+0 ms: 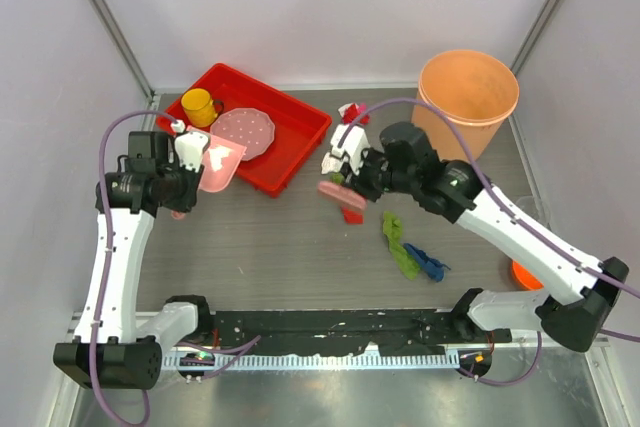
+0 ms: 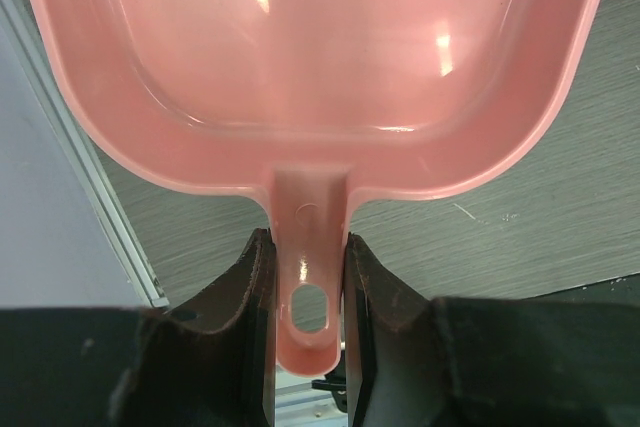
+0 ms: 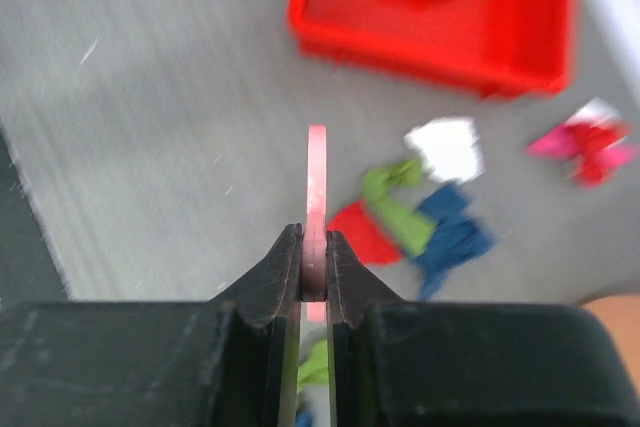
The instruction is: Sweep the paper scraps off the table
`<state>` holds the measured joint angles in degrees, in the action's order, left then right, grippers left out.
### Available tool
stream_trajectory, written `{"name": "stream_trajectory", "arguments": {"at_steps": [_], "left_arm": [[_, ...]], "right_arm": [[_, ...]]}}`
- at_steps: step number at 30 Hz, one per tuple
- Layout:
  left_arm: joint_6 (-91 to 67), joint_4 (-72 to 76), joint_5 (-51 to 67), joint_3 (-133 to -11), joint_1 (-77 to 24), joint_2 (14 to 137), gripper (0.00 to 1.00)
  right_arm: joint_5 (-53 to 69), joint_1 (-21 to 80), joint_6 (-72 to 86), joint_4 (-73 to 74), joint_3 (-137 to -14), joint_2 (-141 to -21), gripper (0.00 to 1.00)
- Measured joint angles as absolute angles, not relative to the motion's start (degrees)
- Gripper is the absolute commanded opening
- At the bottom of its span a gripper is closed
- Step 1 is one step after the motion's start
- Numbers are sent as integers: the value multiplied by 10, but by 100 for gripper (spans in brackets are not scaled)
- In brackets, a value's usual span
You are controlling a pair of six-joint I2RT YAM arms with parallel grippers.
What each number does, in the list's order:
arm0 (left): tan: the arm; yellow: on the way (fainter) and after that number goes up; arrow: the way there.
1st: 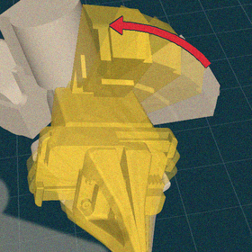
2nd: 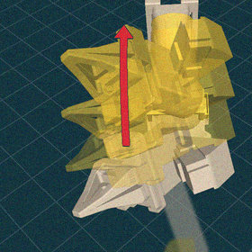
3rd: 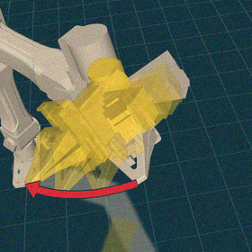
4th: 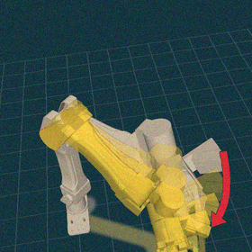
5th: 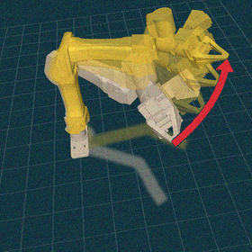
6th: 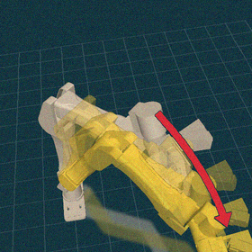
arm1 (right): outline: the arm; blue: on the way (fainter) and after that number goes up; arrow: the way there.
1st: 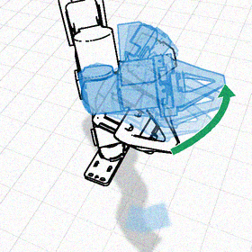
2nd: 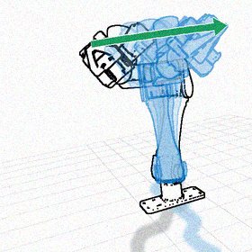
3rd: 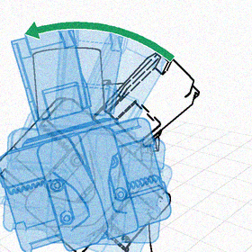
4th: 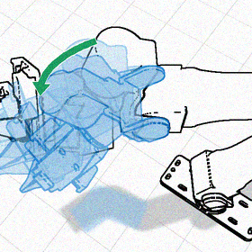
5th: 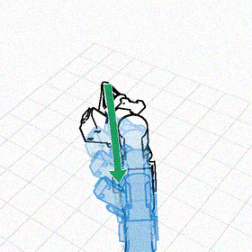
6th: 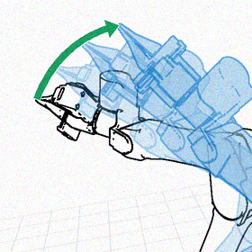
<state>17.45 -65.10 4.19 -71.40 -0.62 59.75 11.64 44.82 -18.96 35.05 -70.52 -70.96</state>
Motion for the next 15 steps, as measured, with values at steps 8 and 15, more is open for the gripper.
{"name": "stream_trajectory", "arguments": {"at_steps": [8,15], "left_arm": [[175,-656,79,-701,-7,616,0],[188,-683,102,-627,-57,613,0]], "right_arm": [[27,418,-293,309,-905,-770,1],[-18,324,-356,252,-1015,-930,1]]}}
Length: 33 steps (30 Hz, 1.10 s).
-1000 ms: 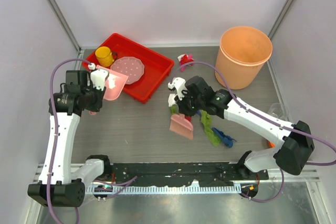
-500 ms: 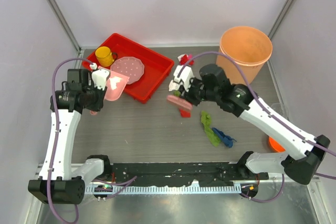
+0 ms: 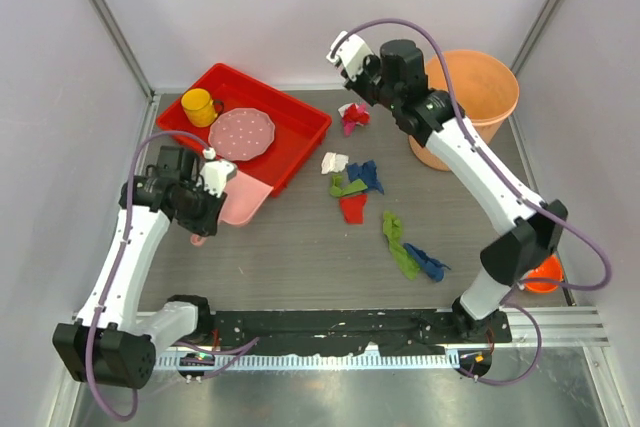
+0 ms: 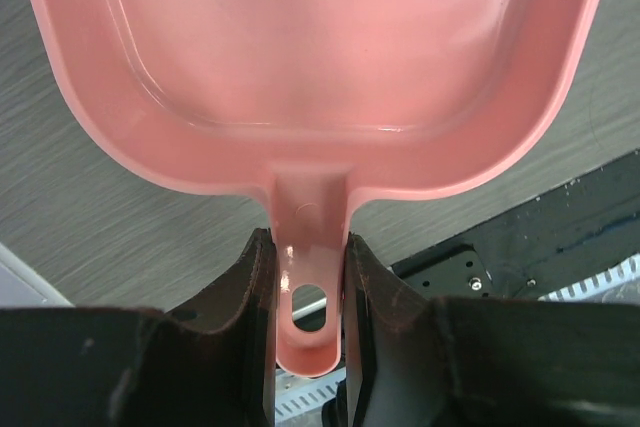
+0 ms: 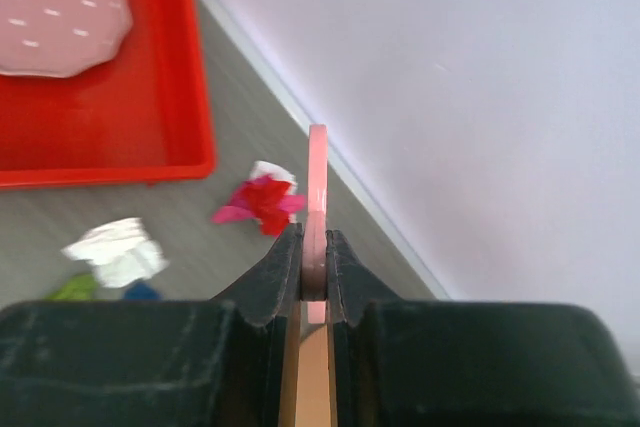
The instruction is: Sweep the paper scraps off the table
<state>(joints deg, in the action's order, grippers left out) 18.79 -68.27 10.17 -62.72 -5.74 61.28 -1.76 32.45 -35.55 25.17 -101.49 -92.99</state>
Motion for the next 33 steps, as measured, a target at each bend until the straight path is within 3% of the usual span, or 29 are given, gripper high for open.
{"name": "stream_trajectory", "arguments": {"at_steps": [10,19,26,33], "left_arm": [[205,-686,118,-568,-109,609,0],[213,-684,117,-556,-123,628,0],[215,-667,99,-555,-149,649,0],[216,-645,82,-554,-203,688,0]], "right_arm": [[82,229,-475,116,-1051,-1108,1],[146,234,-568,161,-1060,-1201,1],[188,235,-584,178,-918,-1121,1],[212,243,-502,183,-746,-940,1]]}}
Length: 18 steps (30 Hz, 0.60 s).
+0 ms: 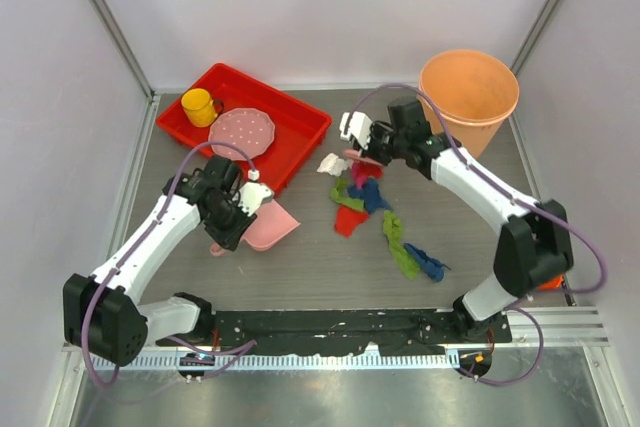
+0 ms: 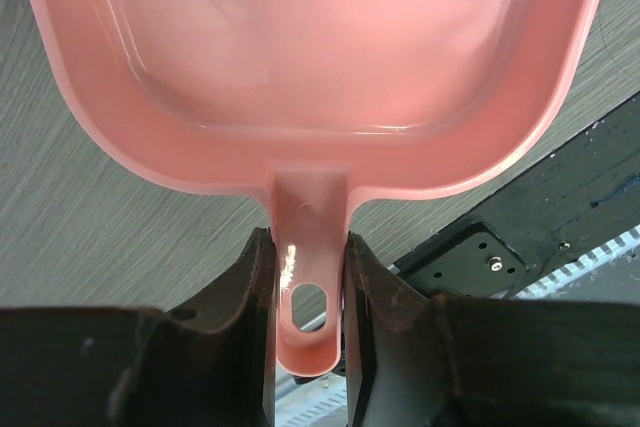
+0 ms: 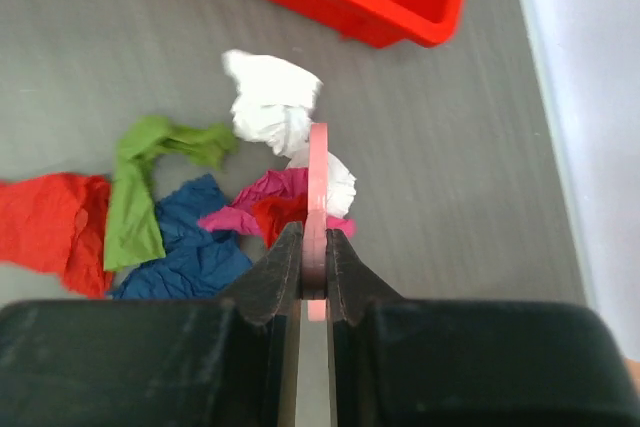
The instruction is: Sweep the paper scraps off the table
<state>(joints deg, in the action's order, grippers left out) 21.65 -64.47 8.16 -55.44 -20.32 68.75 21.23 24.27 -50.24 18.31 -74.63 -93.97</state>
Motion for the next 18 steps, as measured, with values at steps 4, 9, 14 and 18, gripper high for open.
{"name": "stream_trajectory", "arguments": {"at_steps": [4,9,14,18], "left_arm": [[220,-636,82,-554,-217,687,0],[230,-631,82,-554,-238,688,0],[237,-623,82,-548,-259,693,0],[245,-623,81,-545,-267,703,0]], "right_arm": [[195,306,-458,218,-673,-832,1],[170,396,-388,278,-659,-755,1],[90,385,-314,312,-696,-703,1],[49,378,-276,285,-728,-704,1]]}}
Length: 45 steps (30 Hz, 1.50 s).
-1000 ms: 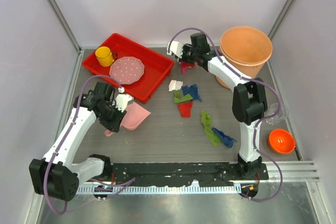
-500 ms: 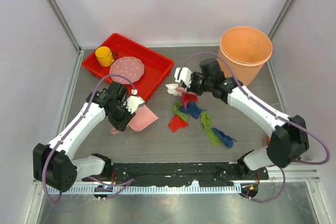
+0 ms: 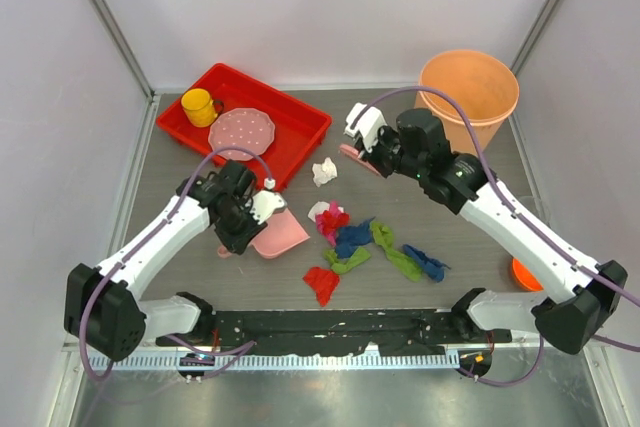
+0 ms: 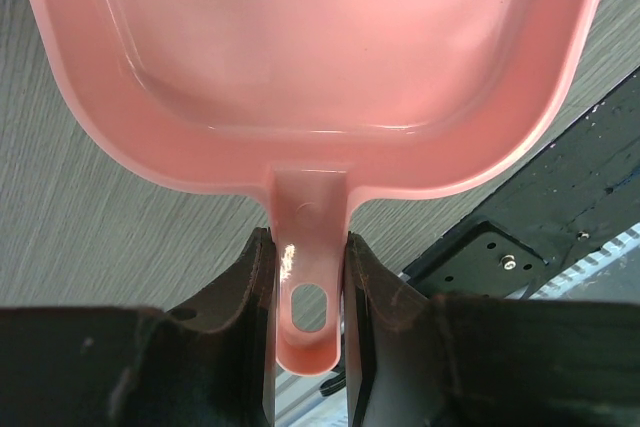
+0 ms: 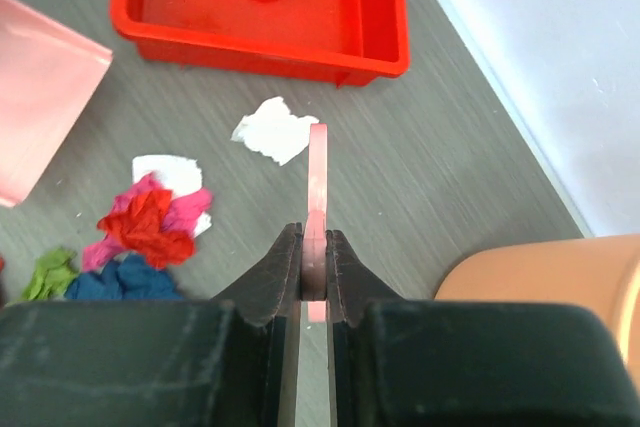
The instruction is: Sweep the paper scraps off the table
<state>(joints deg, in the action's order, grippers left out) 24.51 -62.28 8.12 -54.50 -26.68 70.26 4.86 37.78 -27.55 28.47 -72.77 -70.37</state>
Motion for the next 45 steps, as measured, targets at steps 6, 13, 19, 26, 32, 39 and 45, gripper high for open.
{"name": "stream_trajectory", "arguments": {"at_steps": [6,13,19,26,32,39,45], "left_arm": [[248,-623,58,-534,-268,702,0],[247,-624,30,-494,-268,686,0],[247,-624,23,-485,-268,673,0],[250,-621,14,-484,-269,677,0],[257,-600,13,-484,-269,703,0],[258,-572,17,-487,-269,735,0],[259,-557,29,-515,-275,774,0]], "right_arm": [[48,370,-356,161,-672,-750,1],[128,367,-496,99,-637,-835,1],[173,370,-562,109,-665,-881,1],[186,398,-595,138,-666,-897,1],[171,427,-614,211,-663,-884,1],[157,446,-586,315,-640,-756,1],[104,447,-469,316,-642,-685,1]]}}
